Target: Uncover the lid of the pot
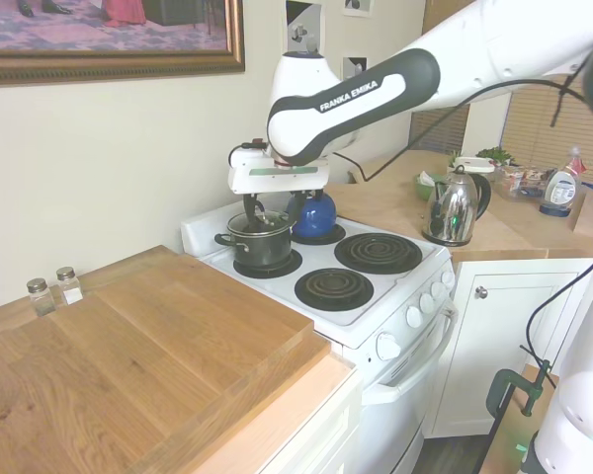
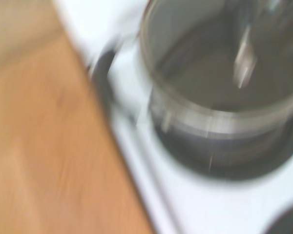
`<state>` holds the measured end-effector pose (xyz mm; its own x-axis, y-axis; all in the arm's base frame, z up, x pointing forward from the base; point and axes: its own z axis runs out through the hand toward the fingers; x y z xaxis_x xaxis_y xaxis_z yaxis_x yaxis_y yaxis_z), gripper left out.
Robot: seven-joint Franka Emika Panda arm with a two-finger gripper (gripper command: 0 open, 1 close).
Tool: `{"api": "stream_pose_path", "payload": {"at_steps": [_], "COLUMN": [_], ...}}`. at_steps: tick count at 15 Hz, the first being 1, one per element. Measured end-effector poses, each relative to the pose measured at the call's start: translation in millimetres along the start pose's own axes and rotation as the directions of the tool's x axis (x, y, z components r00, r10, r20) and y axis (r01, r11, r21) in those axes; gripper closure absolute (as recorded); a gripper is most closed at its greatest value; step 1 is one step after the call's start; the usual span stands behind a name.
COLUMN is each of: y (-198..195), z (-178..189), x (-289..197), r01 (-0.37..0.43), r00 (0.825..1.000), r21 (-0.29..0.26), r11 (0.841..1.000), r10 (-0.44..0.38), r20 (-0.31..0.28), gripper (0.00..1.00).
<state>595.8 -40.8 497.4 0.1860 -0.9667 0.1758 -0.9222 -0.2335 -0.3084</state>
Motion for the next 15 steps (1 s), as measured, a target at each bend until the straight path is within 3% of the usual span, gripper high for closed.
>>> {"api": "stream_pose_path", "payload": {"at_steps": [2, 6, 7, 15], "y": [-21, -55, -62, -77], "z": [20, 52, 56, 80], "x": [19, 41, 47, 86], "r01": [-0.087, -0.160, -0.185, -0.265], "r00": [0.994, 0.985, 0.980, 0.962], "r21": [0.017, 0.026, 0.033, 0.033], "r11": [0.996, 0.987, 0.982, 0.964], "r10": [0.088, 0.161, 0.187, 0.266], "r20": [-0.066, -0.068, -0.061, -0.062], "gripper": [0.00, 0.00, 1.00, 1.00]}}
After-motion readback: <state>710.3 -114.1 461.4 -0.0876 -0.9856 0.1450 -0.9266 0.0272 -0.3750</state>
